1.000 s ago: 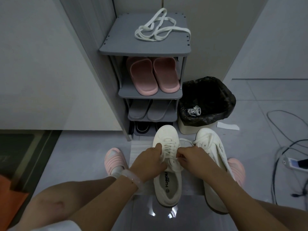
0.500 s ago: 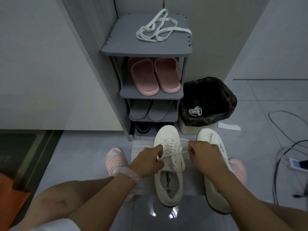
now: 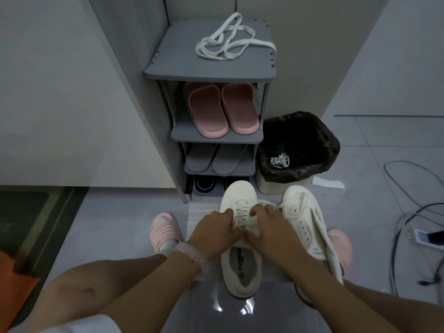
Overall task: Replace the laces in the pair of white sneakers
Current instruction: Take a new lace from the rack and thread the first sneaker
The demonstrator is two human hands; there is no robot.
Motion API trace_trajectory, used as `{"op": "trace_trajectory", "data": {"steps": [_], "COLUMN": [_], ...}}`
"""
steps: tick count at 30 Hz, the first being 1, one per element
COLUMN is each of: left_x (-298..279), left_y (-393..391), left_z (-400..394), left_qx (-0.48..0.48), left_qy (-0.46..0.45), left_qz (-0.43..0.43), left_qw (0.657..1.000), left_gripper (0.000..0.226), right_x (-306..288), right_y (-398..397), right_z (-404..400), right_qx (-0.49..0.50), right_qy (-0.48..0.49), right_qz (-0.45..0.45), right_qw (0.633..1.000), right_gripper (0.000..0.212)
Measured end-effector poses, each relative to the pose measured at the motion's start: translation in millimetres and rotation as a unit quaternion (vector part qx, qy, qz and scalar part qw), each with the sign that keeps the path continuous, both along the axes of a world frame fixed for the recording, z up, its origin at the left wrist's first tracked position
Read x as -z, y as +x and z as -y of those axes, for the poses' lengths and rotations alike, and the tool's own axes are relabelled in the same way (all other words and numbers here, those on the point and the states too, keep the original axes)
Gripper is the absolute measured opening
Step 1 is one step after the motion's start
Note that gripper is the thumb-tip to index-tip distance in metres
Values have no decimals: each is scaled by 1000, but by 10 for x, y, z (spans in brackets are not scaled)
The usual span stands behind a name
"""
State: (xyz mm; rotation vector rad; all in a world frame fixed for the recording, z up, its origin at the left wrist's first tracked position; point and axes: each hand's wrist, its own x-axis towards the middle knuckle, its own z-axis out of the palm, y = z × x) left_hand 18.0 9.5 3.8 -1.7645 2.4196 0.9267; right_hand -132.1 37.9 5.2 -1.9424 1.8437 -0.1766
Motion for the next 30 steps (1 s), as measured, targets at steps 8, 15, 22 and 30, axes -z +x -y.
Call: {"op": "trace_trajectory", "data": {"steps": [8, 15, 22, 30], "left_x": [-14, -57, 116, 25], "left_y": [59, 68, -116, -181], "left_z": [7, 23, 6, 74], "left_qx": [28, 49, 124, -17], "left_qy": [-20, -27, -163, -43], "left_qz": [120, 106, 87, -70], "left_qw": [992, 993, 975, 996], "left_gripper": [24, 38, 27, 15], "right_x": [131, 40, -56, -139], "right_y": [-108, -154, -131, -128], "right_z": [2, -20, -71, -36], "right_qx": [98, 53, -47, -33], "right_qy": [117, 153, 257, 234], "right_qz": [73, 49, -53, -27], "right_qw": [986, 986, 964, 971], "right_gripper": [28, 34, 44, 40]}}
